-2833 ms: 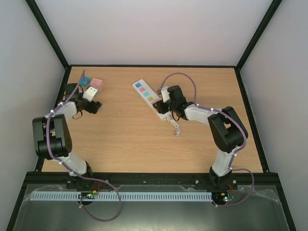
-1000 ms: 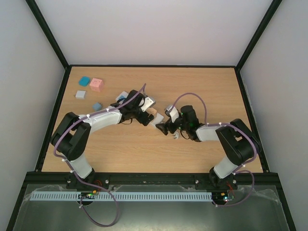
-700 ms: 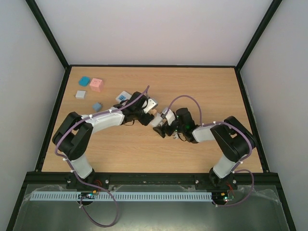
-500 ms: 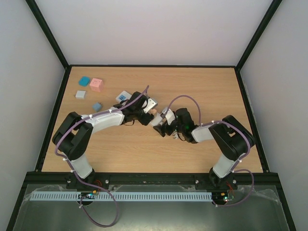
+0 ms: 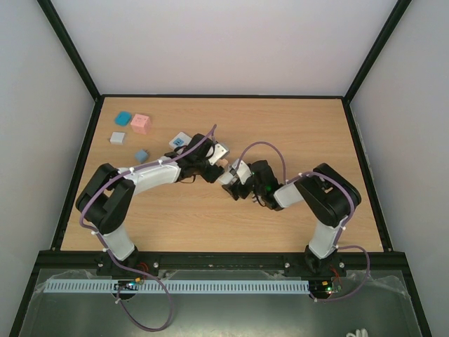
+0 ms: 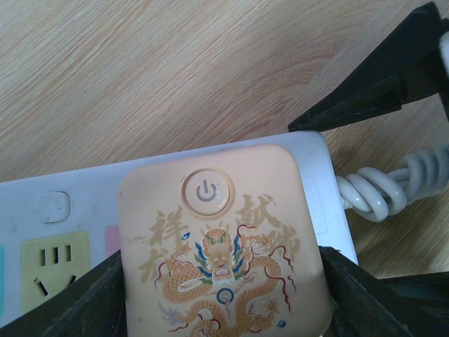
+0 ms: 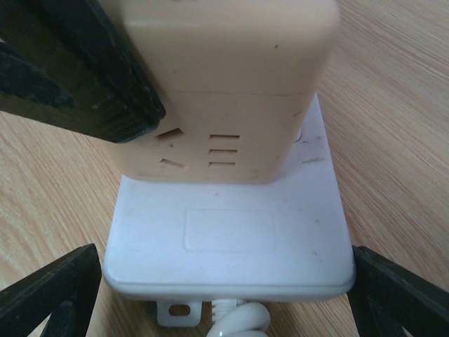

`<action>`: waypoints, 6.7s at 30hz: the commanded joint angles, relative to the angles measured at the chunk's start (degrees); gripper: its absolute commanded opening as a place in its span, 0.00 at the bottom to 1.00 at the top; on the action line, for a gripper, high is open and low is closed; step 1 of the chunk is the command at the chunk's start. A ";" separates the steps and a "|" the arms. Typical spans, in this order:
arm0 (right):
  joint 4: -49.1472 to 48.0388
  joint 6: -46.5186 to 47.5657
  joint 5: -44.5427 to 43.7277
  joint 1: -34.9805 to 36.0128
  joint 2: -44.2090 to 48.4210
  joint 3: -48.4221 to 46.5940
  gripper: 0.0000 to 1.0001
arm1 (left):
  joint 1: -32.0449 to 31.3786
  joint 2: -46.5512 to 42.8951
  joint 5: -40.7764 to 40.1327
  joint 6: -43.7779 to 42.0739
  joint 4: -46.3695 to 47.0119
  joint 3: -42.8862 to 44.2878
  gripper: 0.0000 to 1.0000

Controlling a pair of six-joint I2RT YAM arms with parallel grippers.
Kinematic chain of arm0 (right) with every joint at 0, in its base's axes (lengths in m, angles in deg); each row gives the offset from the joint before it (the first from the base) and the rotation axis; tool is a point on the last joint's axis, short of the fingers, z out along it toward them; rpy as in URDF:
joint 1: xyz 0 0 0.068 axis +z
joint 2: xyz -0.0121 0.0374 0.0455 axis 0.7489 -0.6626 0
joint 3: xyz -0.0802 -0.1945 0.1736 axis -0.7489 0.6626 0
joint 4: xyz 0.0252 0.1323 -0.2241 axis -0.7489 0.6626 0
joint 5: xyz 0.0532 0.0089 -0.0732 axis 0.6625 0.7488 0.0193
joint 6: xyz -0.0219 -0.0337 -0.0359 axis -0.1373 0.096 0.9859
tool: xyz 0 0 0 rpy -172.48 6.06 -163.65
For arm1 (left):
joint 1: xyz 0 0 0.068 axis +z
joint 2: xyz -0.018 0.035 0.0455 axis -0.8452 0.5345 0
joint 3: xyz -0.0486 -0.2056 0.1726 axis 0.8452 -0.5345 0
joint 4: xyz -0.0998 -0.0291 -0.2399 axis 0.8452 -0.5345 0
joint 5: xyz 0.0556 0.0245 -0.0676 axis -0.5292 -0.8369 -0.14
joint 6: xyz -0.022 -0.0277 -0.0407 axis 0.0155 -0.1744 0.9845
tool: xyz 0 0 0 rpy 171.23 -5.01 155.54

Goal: Pull the plug off the socket

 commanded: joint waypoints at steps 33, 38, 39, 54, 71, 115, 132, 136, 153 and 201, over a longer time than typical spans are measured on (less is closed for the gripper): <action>-8.29 2.87 -3.30 1.98 -3.90 -1.02 0.50 | -0.21 -7.22 5.50 0.80 -1.70 0.04 0.39; -6.61 2.45 -4.52 1.98 -3.98 -1.75 0.46 | -0.21 -7.38 3.09 0.57 -1.14 0.07 0.39; -6.19 2.30 -4.57 1.98 -3.87 -1.91 0.46 | -0.21 -7.28 2.98 0.25 -1.04 0.07 0.38; -9.28 2.41 -4.53 1.92 -1.53 -0.45 0.97 | -0.25 -3.43 6.48 -2.18 -1.92 -2.32 0.30; -13.06 2.45 2.90 1.89 -5.28 -3.10 0.98 | -0.12 -3.40 10.29 -2.69 -3.11 -2.95 0.29; -2.86 0.10 -5.05 1.98 -4.29 -2.75 0.41 | 3.33 -9.72 13.75 2.76 -3.17 0.50 0.17; -2.05 -0.03 -4.27 1.98 -4.19 -2.92 0.42 | 6.05 -12.17 7.98 1.18 -4.19 -1.49 0.16; -1.70 -0.01 -3.82 1.98 -3.83 -2.75 0.42 | 9.07 -13.84 9.90 1.57 -4.64 -2.22 0.16; 1.62 0.78 -1.89 1.98 -2.21 -3.21 0.43 | 42.42 -19.11 27.64 -8.71 -15.37 -5.15 0.17; 8.51 -1.33 -2.37 1.98 0.51 -10.02 0.98 | 77.01 9.21 34.25 -16.15 -12.81 -1.86 0.74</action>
